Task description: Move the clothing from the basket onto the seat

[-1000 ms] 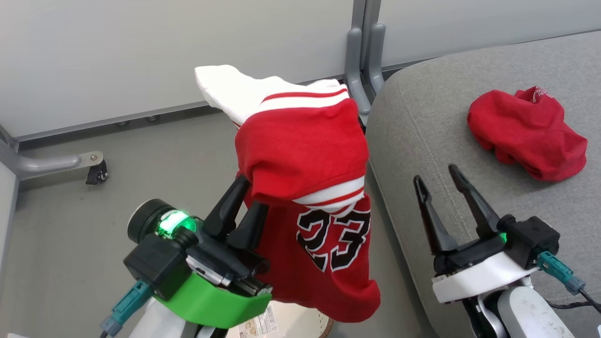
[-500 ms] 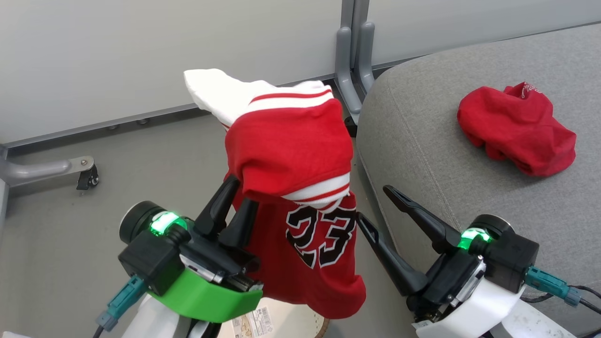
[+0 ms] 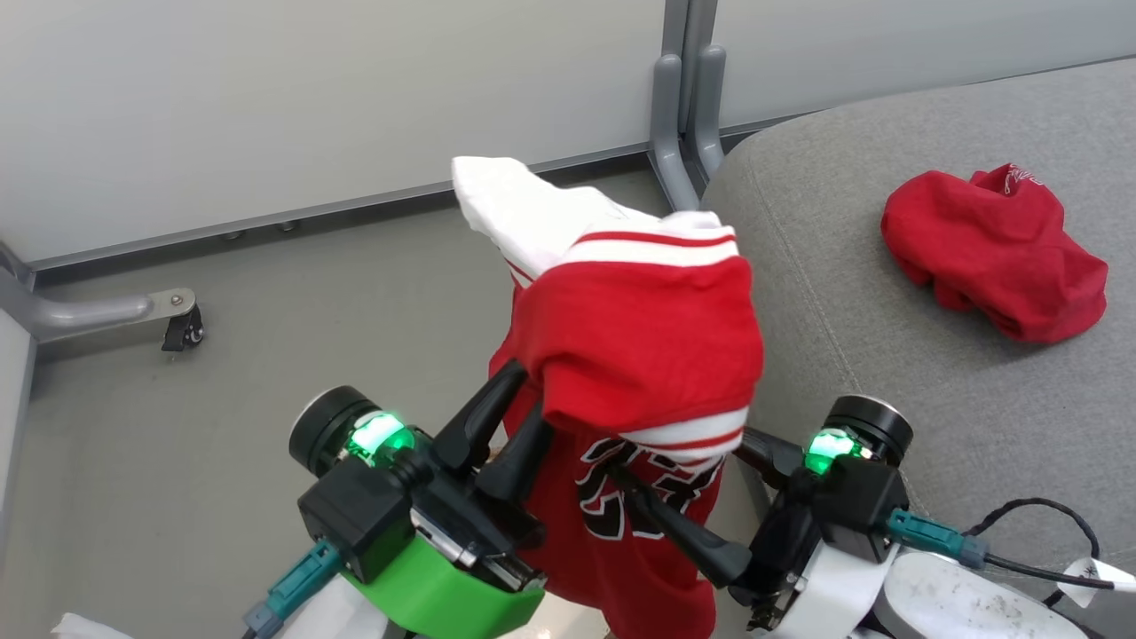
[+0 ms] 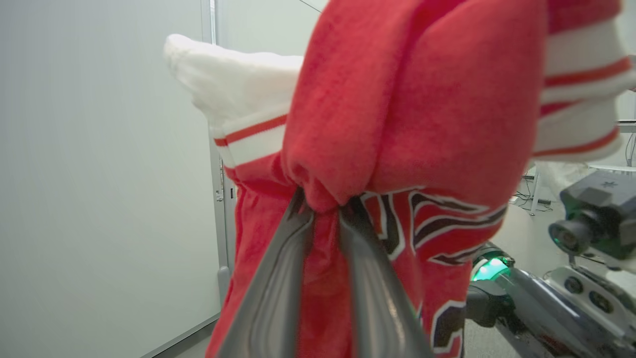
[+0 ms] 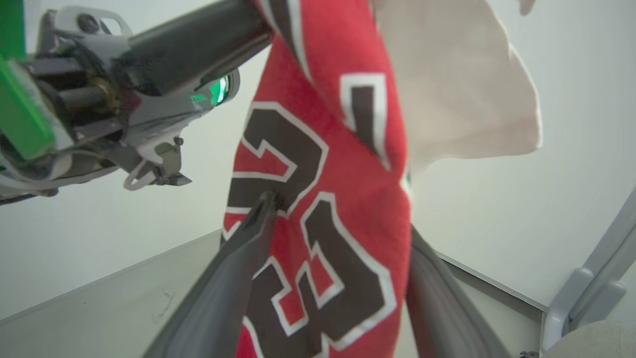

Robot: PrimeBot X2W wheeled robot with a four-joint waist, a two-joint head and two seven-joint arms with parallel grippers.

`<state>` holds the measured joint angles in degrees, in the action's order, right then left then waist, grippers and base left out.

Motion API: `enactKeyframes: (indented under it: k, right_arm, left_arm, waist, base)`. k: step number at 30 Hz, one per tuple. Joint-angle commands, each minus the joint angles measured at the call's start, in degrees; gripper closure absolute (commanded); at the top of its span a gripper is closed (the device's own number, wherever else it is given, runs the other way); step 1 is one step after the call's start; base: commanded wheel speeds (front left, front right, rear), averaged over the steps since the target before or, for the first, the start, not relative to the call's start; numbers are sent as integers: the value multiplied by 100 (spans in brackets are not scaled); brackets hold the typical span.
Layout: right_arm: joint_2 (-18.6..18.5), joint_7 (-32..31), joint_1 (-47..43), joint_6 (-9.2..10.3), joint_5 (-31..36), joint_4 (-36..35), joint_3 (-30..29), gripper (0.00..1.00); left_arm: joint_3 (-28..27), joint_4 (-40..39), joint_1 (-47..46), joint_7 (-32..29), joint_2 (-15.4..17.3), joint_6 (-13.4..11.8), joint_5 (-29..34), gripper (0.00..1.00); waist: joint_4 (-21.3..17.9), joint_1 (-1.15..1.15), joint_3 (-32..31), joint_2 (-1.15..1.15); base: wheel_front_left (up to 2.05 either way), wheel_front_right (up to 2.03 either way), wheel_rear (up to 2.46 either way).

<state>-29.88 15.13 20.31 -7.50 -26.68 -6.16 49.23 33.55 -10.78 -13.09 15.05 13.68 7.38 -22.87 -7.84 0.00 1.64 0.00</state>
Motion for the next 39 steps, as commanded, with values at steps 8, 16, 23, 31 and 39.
enactKeyframes:
  k: [8,16,23,31,39]
  right_arm:
    - [259,3,505,2,-8,560,486,0]
    - [659,3,429,2,-185,954,285,100]
    - [743,3,368,2,-183,1064,207,100]
    - [764,3,350,2,-145,1010,154,100]
    - [855,3,203,2,-157,891,-183,100]
  left_arm:
    - [299,93,-200,17,-8,17,-75,100]
    - [262,223,-160,17,-70,17,-158,100]
    - [257,279,-125,18,-67,17,-179,100]
    - [231,321,-53,18,-82,17,-193,100]
    - [73,451,-9,10,-104,17,-230,20]
  waist:
    - [115,0,14,0]
    - [179,0,23,0]
    - [219,0,23,0]
    - [229,0,3,0]
    - [231,0,3,0]
  base:
    - [0,0,0]
    - [0,0,0]
    - [0,0,0]
    - [0,0,0]
    - [0,0,0]
